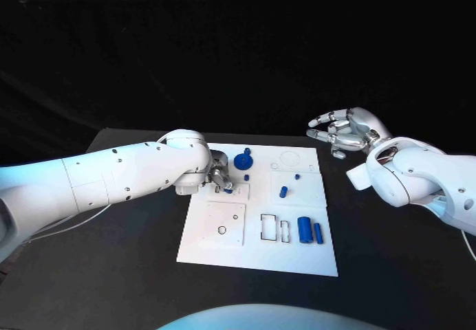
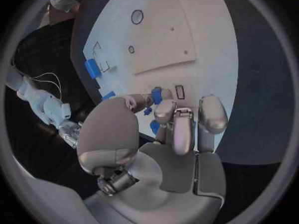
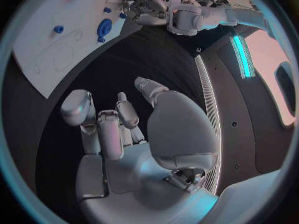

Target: Assemble the parts on the task board

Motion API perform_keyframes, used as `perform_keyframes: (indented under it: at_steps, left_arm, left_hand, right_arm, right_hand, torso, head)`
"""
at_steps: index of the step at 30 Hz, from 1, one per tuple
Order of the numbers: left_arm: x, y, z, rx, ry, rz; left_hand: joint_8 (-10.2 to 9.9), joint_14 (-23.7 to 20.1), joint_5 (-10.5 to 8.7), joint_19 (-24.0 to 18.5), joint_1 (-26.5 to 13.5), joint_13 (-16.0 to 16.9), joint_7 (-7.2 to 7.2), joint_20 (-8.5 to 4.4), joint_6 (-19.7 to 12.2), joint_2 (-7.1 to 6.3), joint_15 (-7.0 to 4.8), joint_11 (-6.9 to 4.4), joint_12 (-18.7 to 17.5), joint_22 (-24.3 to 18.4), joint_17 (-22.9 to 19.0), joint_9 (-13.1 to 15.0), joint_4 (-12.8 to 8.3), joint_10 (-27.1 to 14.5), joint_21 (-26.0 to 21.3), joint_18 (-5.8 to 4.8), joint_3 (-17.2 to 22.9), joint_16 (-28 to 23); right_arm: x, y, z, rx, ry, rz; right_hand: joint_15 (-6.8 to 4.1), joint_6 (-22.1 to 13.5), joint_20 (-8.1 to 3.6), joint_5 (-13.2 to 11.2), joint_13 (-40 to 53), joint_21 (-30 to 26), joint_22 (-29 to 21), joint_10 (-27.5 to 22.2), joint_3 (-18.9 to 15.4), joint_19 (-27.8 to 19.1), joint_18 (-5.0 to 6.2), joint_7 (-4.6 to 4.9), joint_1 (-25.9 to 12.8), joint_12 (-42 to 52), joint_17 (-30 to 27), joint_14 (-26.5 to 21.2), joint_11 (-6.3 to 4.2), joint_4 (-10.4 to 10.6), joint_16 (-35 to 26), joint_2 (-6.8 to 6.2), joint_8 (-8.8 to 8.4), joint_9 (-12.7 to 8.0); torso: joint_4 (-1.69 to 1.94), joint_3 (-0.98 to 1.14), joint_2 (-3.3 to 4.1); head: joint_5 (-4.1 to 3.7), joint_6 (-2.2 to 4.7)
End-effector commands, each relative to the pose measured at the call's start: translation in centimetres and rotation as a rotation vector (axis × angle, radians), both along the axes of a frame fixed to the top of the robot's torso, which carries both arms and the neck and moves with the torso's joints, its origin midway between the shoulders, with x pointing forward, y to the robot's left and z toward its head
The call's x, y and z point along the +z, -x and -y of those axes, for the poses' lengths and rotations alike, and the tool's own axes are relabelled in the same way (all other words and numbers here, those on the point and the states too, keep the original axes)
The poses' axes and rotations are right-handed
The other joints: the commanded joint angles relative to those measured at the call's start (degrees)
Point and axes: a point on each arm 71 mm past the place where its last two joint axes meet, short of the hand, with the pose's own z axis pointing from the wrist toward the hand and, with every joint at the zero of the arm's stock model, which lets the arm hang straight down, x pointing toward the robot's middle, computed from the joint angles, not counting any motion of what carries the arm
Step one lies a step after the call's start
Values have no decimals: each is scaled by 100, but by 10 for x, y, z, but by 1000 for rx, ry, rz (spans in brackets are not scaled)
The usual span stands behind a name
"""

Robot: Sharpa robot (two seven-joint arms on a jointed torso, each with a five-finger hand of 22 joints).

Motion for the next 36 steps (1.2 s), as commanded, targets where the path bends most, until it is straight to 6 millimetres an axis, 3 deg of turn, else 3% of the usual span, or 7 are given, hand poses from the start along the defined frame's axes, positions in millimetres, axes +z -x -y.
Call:
perform_keyframes:
  at_steps: [1, 22, 36]
  left_arm:
    - [-6, 3, -2, 3, -28, -43]
    - [-7, 1, -3, 9, -36, -49]
    - [-7, 0, -2, 10, -35, -47]
  left_hand:
    - [35, 425, -38, 29, -144, -11, -104, -9, 75, -67, -39, -18, 32, 10, 778, 20, -678, 43, 24, -55, 669, 36]
    - [23, 438, -42, 75, -490, 36, -150, -39, 148, -186, -69, -54, 87, 86, 837, 3, -397, 68, 48, -70, 285, 68]
    - [1, 443, -61, 101, -739, 40, -157, -51, 239, -180, -77, -60, 113, 123, 864, -24, -16, 77, 55, -78, -324, 86]
  right_arm:
    - [0, 1, -1, 17, 1, 1]
    - [0, 1, -1, 21, 1, 3]
    - [0, 1, -1, 22, 0, 5]
  right_hand:
    - [-15, -30, -8, 19, -17, -31, -13, -35, -5, -47, 39, -4, -32, -23, 155, 232, 4, 36, -21, -24, 35, 6]
    - [-16, -66, -10, 28, -30, -82, -44, -41, -63, -59, 45, -7, -106, -20, 136, 225, 4, 86, -37, -68, 71, 13]
    - [-18, -88, -13, 10, -45, -109, -56, -46, -128, -58, 47, -12, -178, -17, 137, 225, 1, 150, -41, -87, 108, 21]
  torso:
    - [0, 1, -3]
    - [-4, 3, -2]
    - [-8, -5, 8]
  head:
    - [9, 1]
    - [-10, 0]
    - [-29, -5]
